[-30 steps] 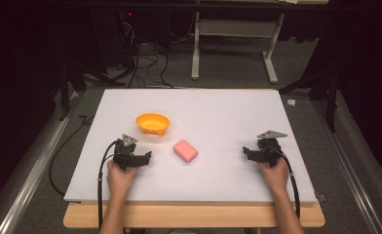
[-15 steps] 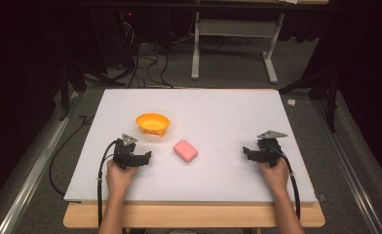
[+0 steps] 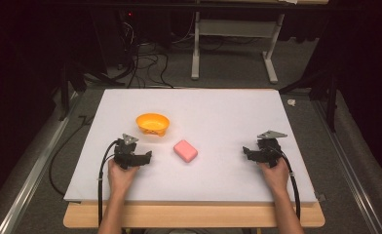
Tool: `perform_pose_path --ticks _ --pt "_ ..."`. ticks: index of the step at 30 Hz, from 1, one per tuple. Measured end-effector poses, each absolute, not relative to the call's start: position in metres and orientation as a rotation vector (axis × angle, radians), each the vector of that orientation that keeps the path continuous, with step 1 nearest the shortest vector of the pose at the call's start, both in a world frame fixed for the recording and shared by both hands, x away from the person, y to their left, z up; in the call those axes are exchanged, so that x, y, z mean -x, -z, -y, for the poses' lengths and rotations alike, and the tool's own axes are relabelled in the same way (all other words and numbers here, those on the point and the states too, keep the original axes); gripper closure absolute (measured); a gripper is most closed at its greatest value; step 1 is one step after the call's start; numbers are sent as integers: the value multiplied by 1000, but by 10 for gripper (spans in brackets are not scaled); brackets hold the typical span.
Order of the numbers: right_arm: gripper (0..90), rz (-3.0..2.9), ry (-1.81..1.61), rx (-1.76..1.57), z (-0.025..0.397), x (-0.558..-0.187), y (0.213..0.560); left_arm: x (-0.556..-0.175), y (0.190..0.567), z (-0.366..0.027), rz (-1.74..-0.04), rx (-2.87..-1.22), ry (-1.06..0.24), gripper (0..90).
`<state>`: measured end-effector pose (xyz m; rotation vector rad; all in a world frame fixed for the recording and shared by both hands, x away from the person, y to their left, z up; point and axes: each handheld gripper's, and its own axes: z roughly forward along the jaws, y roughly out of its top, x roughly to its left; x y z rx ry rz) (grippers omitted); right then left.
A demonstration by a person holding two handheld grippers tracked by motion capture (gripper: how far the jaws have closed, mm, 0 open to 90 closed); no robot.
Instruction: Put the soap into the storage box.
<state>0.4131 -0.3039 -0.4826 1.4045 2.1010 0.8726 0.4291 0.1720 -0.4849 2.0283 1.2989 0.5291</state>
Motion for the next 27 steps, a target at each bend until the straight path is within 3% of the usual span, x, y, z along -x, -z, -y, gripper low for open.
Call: perform_pose_path --ticks 27 --pt "282 -2101 -874 -1407 304 -413 483 -400 447 -139 -1093 -1984 -482 139"
